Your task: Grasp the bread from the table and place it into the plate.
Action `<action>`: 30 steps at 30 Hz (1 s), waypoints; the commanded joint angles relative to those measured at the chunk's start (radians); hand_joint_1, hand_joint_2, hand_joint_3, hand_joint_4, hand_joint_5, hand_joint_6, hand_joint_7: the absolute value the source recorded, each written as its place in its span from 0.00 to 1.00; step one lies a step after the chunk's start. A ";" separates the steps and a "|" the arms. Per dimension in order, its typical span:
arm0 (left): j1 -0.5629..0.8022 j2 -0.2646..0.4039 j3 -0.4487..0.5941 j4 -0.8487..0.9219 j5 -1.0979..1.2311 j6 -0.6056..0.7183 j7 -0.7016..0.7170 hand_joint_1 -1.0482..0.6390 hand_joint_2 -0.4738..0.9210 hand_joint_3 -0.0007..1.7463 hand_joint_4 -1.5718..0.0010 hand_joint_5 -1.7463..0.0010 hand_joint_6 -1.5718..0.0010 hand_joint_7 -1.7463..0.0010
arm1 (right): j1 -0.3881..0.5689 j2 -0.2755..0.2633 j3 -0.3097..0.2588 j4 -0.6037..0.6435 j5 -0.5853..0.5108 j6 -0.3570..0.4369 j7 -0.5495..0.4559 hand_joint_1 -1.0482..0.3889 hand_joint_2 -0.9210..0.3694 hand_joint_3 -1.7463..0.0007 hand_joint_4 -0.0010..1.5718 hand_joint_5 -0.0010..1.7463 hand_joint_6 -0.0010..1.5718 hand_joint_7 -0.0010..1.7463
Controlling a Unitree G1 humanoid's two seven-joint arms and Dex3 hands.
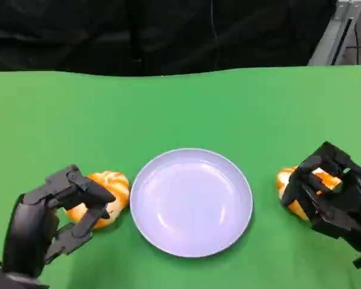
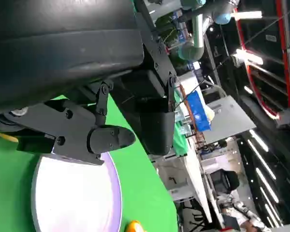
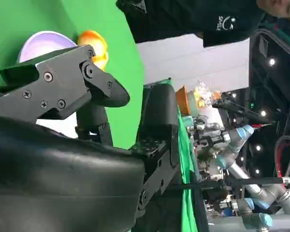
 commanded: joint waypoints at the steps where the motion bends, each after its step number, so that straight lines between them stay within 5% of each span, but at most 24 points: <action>1: -0.001 0.015 0.012 0.013 0.008 -0.015 0.005 0.59 1.00 0.26 0.55 0.16 0.51 0.35 | 0.000 -0.016 -0.007 -0.001 0.004 -0.007 -0.001 0.72 0.20 0.47 0.28 1.00 0.33 0.75; 11: -0.001 0.009 0.018 0.011 0.009 -0.010 0.014 0.60 1.00 0.25 0.55 0.17 0.50 0.36 | 0.000 -0.017 -0.008 0.003 0.008 -0.008 0.008 0.71 0.21 0.46 0.29 1.00 0.33 0.75; 17: -0.012 0.008 0.029 0.036 0.027 -0.031 0.024 0.62 1.00 0.25 0.55 0.27 0.50 0.42 | 0.001 -0.017 -0.008 0.003 0.005 -0.013 0.009 0.72 0.20 0.46 0.29 1.00 0.33 0.75; 19: -0.025 0.013 0.036 0.065 0.049 -0.060 0.036 0.60 1.00 0.16 0.52 0.48 0.40 0.73 | 0.001 -0.016 -0.008 0.001 0.000 -0.018 0.003 0.72 0.20 0.46 0.29 1.00 0.34 0.75; 22: -0.043 0.018 0.047 0.112 0.073 -0.104 0.054 0.56 1.00 0.11 0.46 0.72 0.35 0.94 | 0.003 -0.016 -0.007 -0.002 -0.001 -0.015 0.000 0.72 0.20 0.46 0.29 0.99 0.34 0.75; 25: -0.052 0.018 0.055 0.141 0.073 -0.127 0.059 0.53 1.00 0.10 0.42 0.86 0.38 0.99 | 0.003 -0.017 -0.006 -0.003 0.000 -0.013 0.001 0.71 0.20 0.47 0.29 0.99 0.33 0.76; 30: -0.058 0.021 0.056 0.164 0.052 -0.145 0.047 0.52 1.00 0.08 0.41 0.93 0.42 1.00 | 0.005 -0.016 -0.004 -0.011 -0.001 -0.006 -0.005 0.72 0.20 0.46 0.29 1.00 0.33 0.76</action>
